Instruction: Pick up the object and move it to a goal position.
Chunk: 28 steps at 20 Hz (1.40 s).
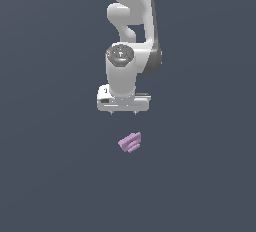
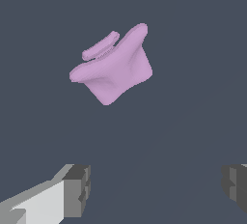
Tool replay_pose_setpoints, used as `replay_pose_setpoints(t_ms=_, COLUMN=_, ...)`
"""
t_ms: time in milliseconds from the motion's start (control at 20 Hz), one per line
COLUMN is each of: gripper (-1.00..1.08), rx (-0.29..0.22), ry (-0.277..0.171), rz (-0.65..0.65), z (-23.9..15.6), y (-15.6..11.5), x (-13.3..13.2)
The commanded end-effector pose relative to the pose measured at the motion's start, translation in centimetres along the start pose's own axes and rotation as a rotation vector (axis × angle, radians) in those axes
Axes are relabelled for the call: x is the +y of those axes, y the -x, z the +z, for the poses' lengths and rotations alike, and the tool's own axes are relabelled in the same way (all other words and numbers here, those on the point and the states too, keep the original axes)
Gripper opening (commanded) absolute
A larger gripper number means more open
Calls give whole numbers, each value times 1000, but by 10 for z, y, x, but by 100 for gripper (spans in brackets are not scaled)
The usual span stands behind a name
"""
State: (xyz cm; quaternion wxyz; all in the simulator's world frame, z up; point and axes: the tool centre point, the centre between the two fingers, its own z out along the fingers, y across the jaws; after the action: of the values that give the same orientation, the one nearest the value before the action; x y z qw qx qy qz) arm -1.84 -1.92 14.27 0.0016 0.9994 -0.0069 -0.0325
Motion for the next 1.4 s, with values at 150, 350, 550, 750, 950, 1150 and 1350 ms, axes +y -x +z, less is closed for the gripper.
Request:
replay_pose_setpoints(t_ms=150, gripper=100, rx=9, ry=-2, rz=-14, z=-4, y=-3, x=-6)
replay_pose_setpoints(t_ms=350, gripper=100, rx=39, ry=-10, rz=-61, z=-15, y=-11, x=-26)
replay_pose_setpoints(t_ms=550, gripper=100, rx=43, ry=-11, rz=-68, z=-17, y=-12, x=-29)
replay_pose_setpoints(t_ms=750, gripper=100, rx=43, ry=-12, rz=-52, z=-16, y=-14, x=-29)
replay_pose_setpoints(t_ms=950, gripper=100, rx=43, ry=-14, rz=-14, z=-15, y=-17, x=-29)
replay_pose_setpoints(t_ms=1150, gripper=100, rx=43, ry=-16, rz=45, z=-12, y=-22, x=-29)
replay_pose_setpoints(t_ms=1350, gripper=100, rx=43, ry=-19, rz=125, z=-9, y=-28, x=-29)
